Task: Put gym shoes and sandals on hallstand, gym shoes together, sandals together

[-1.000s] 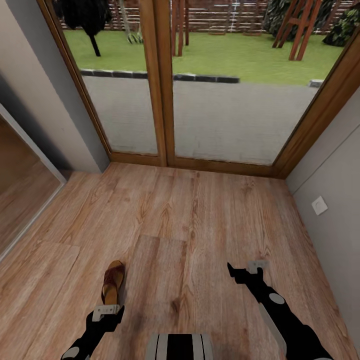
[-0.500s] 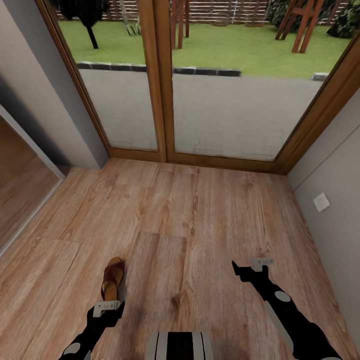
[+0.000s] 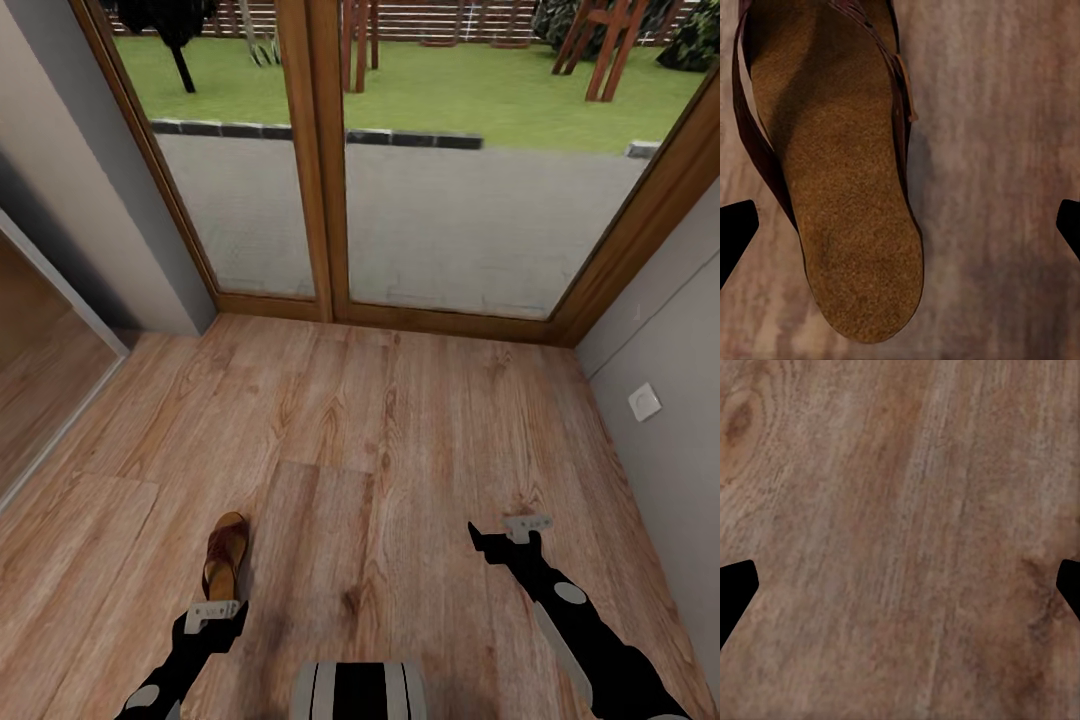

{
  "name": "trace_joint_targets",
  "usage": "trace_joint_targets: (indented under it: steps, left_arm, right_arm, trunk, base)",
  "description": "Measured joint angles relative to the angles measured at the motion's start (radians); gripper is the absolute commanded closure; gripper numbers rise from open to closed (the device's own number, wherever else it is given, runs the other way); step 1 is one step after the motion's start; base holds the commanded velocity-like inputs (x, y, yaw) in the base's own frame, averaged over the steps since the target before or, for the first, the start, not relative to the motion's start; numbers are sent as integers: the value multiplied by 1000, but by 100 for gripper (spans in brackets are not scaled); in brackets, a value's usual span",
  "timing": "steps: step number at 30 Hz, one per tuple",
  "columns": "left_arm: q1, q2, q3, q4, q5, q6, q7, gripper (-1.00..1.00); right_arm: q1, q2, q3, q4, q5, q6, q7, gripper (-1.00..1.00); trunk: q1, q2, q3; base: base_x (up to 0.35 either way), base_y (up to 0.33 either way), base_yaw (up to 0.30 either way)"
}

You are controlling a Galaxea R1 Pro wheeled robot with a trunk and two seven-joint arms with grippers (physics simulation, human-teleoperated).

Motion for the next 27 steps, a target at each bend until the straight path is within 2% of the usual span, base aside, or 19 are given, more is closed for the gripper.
trace_joint_targets:
  steps: [7, 17, 27]
  left_arm:
    - [1, -1, 6, 1, 3, 0, 1, -100]
    - [1, -4, 14, 1, 8, 0, 27, -100]
    - [2, -7, 13, 0, 9, -1, 110, -100]
  right_arm:
    - [0, 0, 0, -1, 0, 1, 0, -100]
    - [0, 0, 1, -2, 0, 1, -1, -100]
    - [-1, 0, 0, -2, 0, 1, -1, -100]
  trunk:
    - [3, -2, -27]
    - [3, -2, -27]
    - [3, -2, -33]
  base:
    - [0, 0, 0]
    - [0, 0, 0]
    - [0, 0, 54]
